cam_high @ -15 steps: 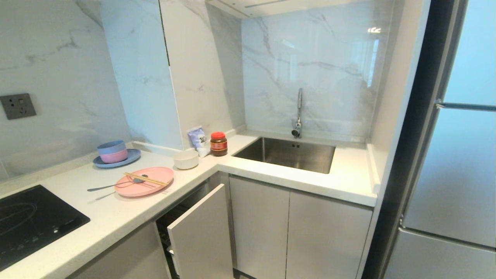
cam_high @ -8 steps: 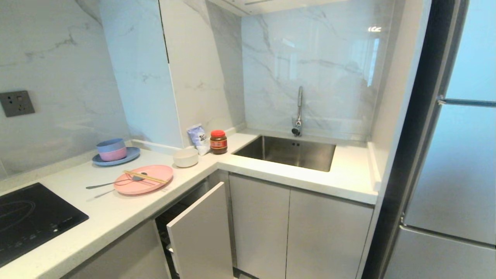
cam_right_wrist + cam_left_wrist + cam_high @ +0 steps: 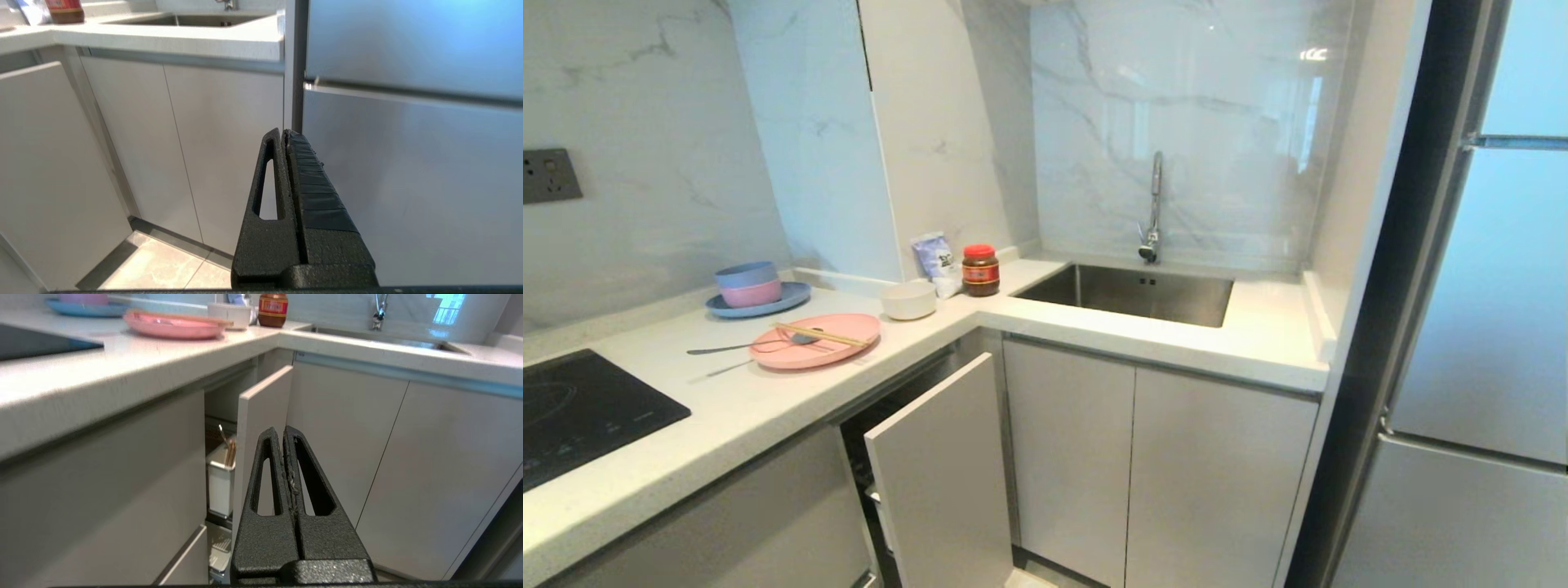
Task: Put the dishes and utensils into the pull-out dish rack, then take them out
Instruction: Open the cupboard
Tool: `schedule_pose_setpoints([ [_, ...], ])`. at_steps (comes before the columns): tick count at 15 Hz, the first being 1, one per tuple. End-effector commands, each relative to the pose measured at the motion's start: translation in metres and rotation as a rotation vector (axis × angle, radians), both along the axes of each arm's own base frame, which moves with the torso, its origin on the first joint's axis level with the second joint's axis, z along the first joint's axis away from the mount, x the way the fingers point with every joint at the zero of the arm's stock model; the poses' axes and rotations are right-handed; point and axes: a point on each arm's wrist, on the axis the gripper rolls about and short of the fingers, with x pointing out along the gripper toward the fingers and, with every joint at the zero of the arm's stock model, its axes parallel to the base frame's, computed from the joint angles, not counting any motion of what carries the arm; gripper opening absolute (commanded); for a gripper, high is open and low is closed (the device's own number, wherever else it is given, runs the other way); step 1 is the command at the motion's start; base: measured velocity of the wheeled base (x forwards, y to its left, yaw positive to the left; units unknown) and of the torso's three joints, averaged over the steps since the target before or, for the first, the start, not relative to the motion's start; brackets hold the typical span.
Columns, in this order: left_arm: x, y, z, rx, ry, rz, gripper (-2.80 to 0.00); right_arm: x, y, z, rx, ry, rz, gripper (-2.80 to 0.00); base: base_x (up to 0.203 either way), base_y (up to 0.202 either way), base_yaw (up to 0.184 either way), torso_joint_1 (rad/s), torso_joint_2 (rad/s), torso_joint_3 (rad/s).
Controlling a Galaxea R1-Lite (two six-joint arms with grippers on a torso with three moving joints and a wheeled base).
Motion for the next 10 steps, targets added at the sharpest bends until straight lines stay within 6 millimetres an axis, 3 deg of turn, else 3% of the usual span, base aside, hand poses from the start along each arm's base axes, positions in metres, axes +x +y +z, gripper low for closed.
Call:
schedule_pose_setpoints([
  [1,0.0006,0.0000,-0.0021,0.000,0.008,0.000,-2.80,0.0002,0.0000,-0.0004,0.000,0.002,0.001,-2.80,0.000,0.000,0.000,-0.253,0.50,0.248],
  [10,0.0006,0.0000,-0.0020,0.000,0.007,0.000,-2.80,0.0002,0.0000,-0.0003,-0.001,0.001,0.001,-2.80,0.000,0.000,0.000,-0.246,0.48,0.237],
])
